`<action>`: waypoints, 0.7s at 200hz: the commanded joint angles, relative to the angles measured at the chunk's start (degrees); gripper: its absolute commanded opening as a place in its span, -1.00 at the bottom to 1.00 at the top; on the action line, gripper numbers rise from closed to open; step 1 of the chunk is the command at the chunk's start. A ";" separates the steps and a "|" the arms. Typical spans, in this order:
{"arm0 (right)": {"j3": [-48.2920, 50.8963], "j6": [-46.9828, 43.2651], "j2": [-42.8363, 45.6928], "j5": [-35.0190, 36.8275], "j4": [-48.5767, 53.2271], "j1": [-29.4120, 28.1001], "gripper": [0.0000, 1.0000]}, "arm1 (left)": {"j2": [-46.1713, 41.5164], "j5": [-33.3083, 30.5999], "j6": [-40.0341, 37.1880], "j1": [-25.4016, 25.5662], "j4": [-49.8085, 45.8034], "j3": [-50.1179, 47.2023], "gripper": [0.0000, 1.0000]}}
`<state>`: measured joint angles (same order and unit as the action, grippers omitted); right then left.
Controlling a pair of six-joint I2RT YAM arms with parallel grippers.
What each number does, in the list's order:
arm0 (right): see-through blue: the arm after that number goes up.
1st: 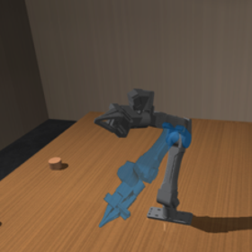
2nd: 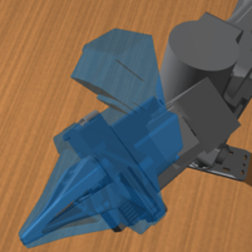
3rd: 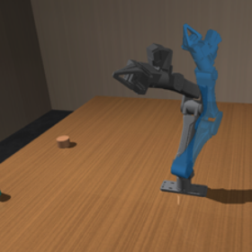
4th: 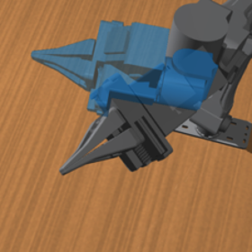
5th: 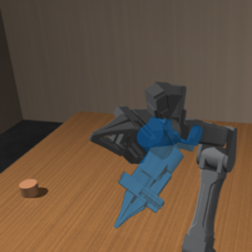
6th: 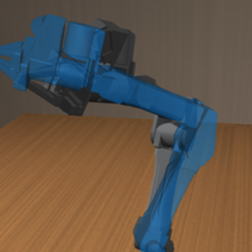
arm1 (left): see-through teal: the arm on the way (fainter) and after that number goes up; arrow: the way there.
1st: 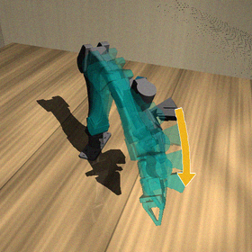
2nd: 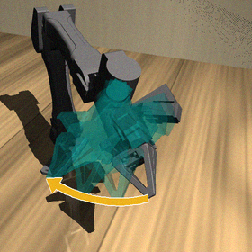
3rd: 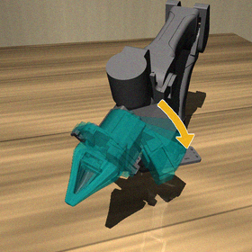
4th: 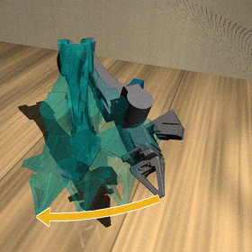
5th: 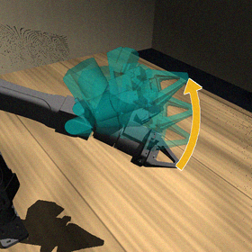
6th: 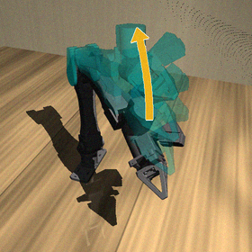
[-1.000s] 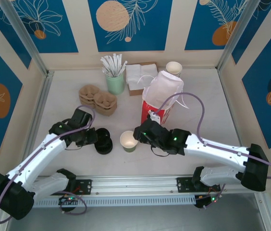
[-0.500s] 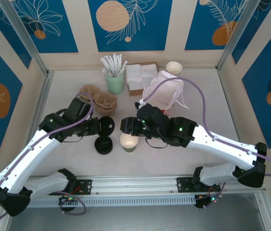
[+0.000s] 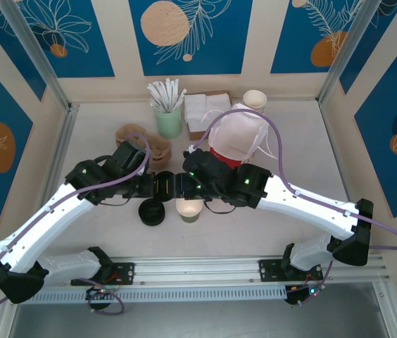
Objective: Pack the takeout coffee
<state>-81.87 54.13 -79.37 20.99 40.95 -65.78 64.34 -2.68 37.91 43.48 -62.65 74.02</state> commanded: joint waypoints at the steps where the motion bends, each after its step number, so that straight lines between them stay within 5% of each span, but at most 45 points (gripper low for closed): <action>1: -1.55 -0.70 0.14 1.53 1.85 -0.07 -0.03 | 0.43 -0.75 1.37 1.07 -0.64 1.92 -0.80; 140: 0.65 -0.34 -0.33 -1.03 0.67 3.39 -0.18 | 1.75 -0.58 1.38 3.21 -0.02 4.29 -0.80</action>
<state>-81.76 54.15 -79.37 20.91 41.63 -62.85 65.87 -3.07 38.70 45.71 -62.48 76.34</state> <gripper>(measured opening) 0.426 0.102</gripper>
